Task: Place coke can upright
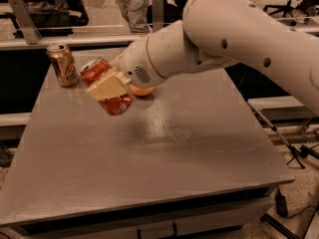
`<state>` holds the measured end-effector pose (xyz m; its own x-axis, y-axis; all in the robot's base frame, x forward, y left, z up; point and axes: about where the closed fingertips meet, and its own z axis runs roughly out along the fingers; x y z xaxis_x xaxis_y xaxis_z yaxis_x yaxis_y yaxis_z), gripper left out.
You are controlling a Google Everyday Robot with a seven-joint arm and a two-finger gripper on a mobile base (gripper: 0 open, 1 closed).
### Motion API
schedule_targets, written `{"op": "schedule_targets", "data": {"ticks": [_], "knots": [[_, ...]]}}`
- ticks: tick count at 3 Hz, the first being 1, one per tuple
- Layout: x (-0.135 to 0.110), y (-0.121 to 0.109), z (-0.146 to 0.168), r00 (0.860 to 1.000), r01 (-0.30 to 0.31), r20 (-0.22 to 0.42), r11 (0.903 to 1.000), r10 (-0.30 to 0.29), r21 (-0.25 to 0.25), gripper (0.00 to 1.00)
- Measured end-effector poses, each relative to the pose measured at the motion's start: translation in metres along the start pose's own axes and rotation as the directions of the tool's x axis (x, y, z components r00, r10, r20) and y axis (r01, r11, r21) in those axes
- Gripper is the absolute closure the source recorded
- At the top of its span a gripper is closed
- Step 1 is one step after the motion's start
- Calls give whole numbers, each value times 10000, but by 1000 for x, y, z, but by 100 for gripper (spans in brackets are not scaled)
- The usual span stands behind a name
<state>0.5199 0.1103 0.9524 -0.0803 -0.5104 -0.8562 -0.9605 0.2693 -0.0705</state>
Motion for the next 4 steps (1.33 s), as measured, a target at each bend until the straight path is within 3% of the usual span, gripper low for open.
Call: {"op": "schedule_targets", "data": {"ticks": [1, 3, 4], "knots": [[5, 2, -4, 9931, 224, 1163, 9990, -178, -382, 100], [25, 9, -8, 9539, 924, 2925, 9929, -667, -747, 100], [35, 7, -8, 9339, 925, 3534, 9914, -541, -925, 100]]}}
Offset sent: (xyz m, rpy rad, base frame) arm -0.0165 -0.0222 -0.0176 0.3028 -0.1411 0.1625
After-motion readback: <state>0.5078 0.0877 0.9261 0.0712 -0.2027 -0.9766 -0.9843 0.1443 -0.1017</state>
